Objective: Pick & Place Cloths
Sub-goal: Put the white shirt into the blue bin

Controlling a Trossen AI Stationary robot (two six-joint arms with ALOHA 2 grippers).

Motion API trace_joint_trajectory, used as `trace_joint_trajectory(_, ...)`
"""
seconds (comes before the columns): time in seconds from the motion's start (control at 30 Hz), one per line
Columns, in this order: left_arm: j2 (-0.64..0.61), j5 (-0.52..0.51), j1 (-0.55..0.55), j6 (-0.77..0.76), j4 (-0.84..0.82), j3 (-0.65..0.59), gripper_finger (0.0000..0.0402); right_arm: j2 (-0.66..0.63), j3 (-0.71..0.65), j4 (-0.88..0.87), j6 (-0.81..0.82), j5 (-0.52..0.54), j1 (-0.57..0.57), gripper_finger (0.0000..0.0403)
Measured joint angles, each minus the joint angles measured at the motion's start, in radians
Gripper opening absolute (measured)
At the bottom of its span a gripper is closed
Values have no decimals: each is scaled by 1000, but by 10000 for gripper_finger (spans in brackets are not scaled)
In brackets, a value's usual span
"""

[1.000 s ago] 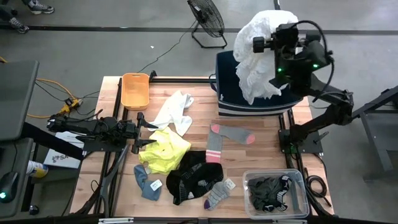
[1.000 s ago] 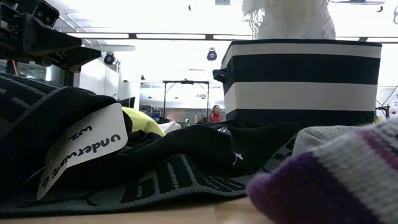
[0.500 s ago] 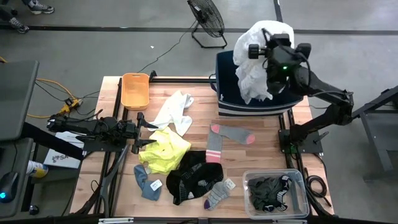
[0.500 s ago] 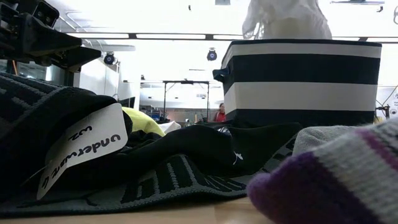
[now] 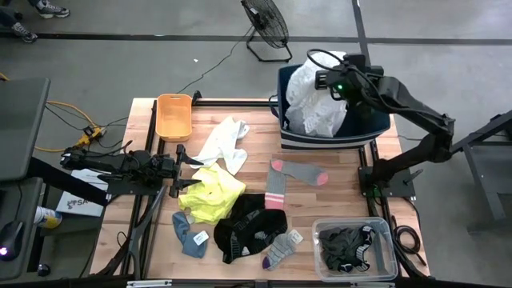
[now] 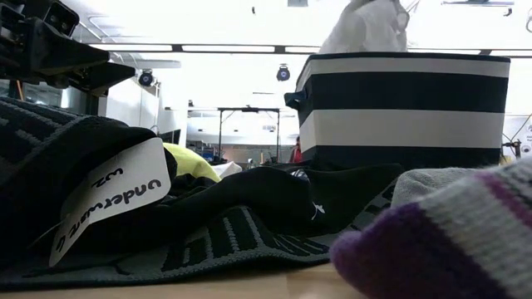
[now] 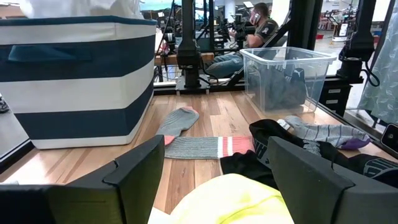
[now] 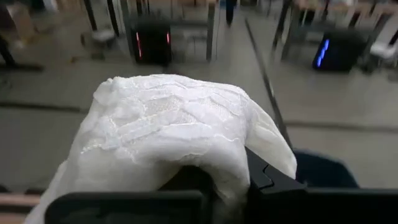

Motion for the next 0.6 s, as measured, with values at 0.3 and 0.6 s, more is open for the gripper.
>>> trace_joint_trajectory(0.3, 0, 0, 0, 0, 0, 0, 281, 2, 0, -168, 124, -236, -110, 20)
trace_joint_trajectory(0.6, 0, 0, 0, 0, 0, 0, 281, 87, 0, -274, 156, -398, -203, 20)
